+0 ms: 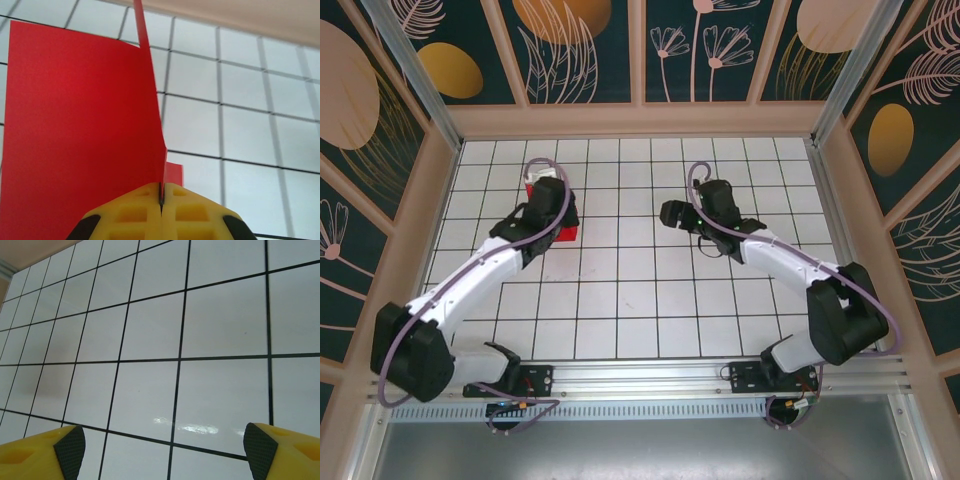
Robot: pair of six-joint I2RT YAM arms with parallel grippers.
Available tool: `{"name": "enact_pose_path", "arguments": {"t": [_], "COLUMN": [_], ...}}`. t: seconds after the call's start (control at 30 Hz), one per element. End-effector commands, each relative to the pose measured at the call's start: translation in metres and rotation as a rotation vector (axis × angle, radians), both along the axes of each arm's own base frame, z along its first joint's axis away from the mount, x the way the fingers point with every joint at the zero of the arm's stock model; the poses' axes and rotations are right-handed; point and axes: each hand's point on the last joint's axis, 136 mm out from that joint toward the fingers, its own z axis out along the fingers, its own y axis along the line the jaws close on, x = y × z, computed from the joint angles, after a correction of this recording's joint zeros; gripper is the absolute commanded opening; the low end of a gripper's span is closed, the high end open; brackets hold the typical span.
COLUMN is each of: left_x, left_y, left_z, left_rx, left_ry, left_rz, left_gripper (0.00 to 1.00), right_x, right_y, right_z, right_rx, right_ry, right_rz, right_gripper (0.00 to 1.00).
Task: Fold a paper plane with a square sheet of paper (pick it up from the middle)
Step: Turn over the paper at the center of the table.
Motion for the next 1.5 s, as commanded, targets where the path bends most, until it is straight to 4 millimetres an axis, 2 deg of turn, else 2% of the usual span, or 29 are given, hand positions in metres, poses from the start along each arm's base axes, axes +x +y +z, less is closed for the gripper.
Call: {"name": "enact_pose_path", "arguments": {"t": [0.0,0.17,0.3,0.57,0.67,0.77,0.93,1.1,1.13,1.2,1.3,1.37,1.47], "left_x": [-0.011,-0.007,-0.002,0.008,0.008,0.008,0.007,0.001,-0.001,-0.006,-0.016,-0.022,-0.032], "left_y": [0.038,0.041,0.028,-0.037,-0.049,-0.058,-0.076,-0.102,-0.106,-0.108,-0.103,-0.096,-0.075], "left_z": [-0.018,-0.045,-0.079,-0.14,-0.154,-0.158,-0.143,-0.095,-0.08,-0.062,-0.042,-0.032,-0.032], "left_rx": [0.339,0.59,0.704,0.537,0.479,0.427,0.301,0.071,0.021,-0.046,-0.127,-0.183,-0.273], "left_ry": [0.099,0.182,0.255,0.32,0.337,0.341,0.319,0.235,0.201,0.163,0.116,0.089,0.069], "left_rz": [0.136,0.206,0.181,0.026,-0.012,-0.038,-0.083,-0.169,-0.183,-0.199,-0.2,-0.194,-0.167], "left_gripper": [0.04,0.04,0.05,0.08,0.09,0.14,0.3,0.47,0.5,0.55,0.62,0.65,0.69], "right_x": [0.009,0.009,0.01,0.012,0.012,0.011,0.011,0.006,0.004,-0.001,-0.014,-0.022,-0.04], "right_y": [-0.018,-0.033,-0.04,-0.046,-0.047,-0.047,-0.039,-0.022,-0.015,0.001,0.032,0.055,0.094], "right_z": [0.017,0.014,0.012,0.006,0.002,-0.001,-0.006,-0.012,-0.013,-0.014,-0.017,-0.019,-0.022], "right_rx": [0.005,0.016,0.03,0.041,0.042,0.047,0.069,0.113,0.128,0.153,0.191,0.217,0.283], "right_ry": [-0.07,-0.048,-0.037,-0.005,0.009,0.022,0.044,0.089,0.097,0.115,0.147,0.172,0.221], "right_rz": [-0.087,-0.138,-0.157,-0.176,-0.179,-0.172,-0.137,-0.054,-0.023,0.028,0.122,0.175,0.275], "right_gripper": [0.86,0.86,0.86,0.85,0.85,0.85,0.85,0.85,0.85,0.85,0.84,0.84,0.84]}}
